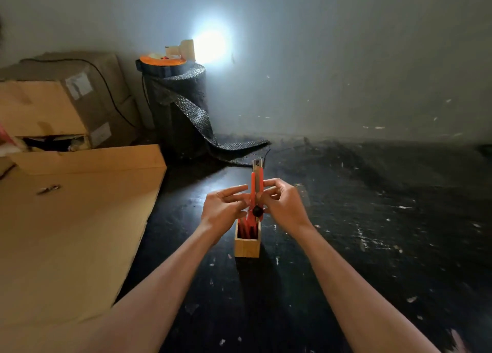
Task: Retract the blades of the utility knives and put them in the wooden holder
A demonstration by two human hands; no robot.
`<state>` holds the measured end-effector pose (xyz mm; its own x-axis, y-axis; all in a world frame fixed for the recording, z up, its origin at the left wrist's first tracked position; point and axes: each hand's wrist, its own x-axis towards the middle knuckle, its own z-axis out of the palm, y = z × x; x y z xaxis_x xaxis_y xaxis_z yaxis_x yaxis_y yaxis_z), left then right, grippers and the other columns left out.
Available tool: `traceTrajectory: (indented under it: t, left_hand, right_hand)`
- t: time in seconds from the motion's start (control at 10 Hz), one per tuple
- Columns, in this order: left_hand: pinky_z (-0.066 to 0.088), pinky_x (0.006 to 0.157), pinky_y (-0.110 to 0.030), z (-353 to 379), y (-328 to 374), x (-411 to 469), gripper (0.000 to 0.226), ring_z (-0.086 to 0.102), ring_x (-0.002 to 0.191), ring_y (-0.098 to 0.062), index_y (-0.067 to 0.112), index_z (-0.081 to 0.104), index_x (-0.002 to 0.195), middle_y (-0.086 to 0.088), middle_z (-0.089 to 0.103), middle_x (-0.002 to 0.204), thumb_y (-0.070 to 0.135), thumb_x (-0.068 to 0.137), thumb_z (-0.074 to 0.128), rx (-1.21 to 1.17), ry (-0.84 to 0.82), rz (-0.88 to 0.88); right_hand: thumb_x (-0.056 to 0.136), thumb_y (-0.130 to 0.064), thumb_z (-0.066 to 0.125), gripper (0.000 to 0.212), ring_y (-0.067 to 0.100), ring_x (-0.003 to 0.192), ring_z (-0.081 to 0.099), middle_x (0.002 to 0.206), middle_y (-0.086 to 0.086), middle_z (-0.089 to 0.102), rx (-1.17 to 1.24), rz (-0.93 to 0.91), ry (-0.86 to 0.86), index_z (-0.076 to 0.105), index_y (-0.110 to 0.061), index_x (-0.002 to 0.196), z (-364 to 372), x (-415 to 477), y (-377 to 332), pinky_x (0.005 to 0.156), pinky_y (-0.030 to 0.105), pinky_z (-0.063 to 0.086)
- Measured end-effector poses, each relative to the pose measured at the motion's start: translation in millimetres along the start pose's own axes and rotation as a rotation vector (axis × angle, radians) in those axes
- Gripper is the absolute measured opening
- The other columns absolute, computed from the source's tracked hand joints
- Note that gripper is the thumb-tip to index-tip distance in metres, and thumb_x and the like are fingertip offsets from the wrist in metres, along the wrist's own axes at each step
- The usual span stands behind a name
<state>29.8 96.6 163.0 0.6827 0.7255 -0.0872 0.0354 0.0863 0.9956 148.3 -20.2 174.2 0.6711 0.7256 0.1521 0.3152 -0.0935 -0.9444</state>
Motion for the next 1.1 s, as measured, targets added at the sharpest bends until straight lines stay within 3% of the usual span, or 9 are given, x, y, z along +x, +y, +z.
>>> traceTrajectory:
  t: [0.1, 0.2, 0.4, 0.6, 0.9, 1.1]
  left_hand:
    - [0.065, 0.078, -0.033, -2.5, -27.9, 11.0, 0.037, 0.079, 0.089, -0.018, 0.005, 0.073, 0.122, -0.004, 0.08, 0.097, -0.003, 0.086, 0.076, 0.19, 0.107, -0.005]
    - [0.062, 0.09, -0.033, -5.2, -56.5, 15.9, 0.047, 0.074, 0.106, -0.019, 0.009, 0.068, 0.129, -0.008, 0.076, 0.117, 0.008, 0.085, 0.081, 0.388, 0.092, -0.034]
    - [0.051, 0.107, -0.044, -3.4, -106.4, 25.7, 0.08, 0.06, 0.128, -0.026, 0.016, 0.049, 0.15, -0.01, 0.057, 0.147, 0.016, 0.079, 0.087, 0.588, 0.053, -0.184]
    - [0.047, 0.111, -0.044, 2.9, -130.1, 39.4, 0.082, 0.055, 0.136, -0.027, 0.016, 0.045, 0.153, -0.007, 0.053, 0.153, 0.017, 0.081, 0.085, 0.618, 0.073, -0.258]
    - [0.05, 0.109, -0.043, 7.7, -135.5, 38.2, 0.058, 0.062, 0.128, -0.021, 0.018, 0.06, 0.141, -0.002, 0.066, 0.139, 0.002, 0.088, 0.076, 0.502, 0.111, -0.24]
    - [0.052, 0.107, -0.048, 5.0, -135.3, 34.4, 0.061, 0.062, 0.129, -0.026, 0.012, 0.056, 0.144, -0.009, 0.064, 0.141, 0.005, 0.088, 0.077, 0.485, 0.127, -0.247]
  right_hand:
    - [0.093, -0.016, 0.07, 0.013, 0.012, 0.074, 0.074, 0.085, 0.002, 0.075, -0.064, 0.055, 0.036, 0.067, -0.013, 0.105, 1.9, 12.7, 28.9, 0.069, 0.034, 0.064]
    - [0.093, -0.011, 0.071, 0.013, 0.01, 0.078, 0.073, 0.089, 0.0, 0.073, -0.107, 0.105, 0.023, 0.065, -0.012, 0.105, 7.7, 23.8, 59.2, 0.069, 0.028, 0.06]
    - [0.094, -0.01, 0.068, 0.016, 0.011, 0.086, 0.071, 0.094, 0.0, 0.071, -0.15, 0.149, -0.047, 0.062, -0.018, 0.106, 23.1, 37.4, 105.9, 0.064, 0.02, 0.054]
    - [0.096, -0.025, 0.067, 0.007, 0.013, 0.086, 0.068, 0.095, -0.002, 0.072, -0.243, 0.194, -0.08, 0.068, -0.02, 0.1, 38.8, 46.0, 136.0, 0.064, 0.021, 0.049]
    - [0.091, -0.018, 0.068, 0.011, 0.013, 0.088, 0.069, 0.096, -0.002, 0.076, -0.324, 0.254, -0.143, 0.073, -0.018, 0.101, 39.8, 48.3, 149.2, 0.075, 0.029, 0.055]
    - [0.093, -0.021, 0.069, 0.02, 0.014, 0.095, 0.068, 0.103, 0.0, 0.073, -0.325, 0.21, -0.079, 0.07, -0.014, 0.112, 30.3, 43.2, 139.3, 0.078, 0.023, 0.052]
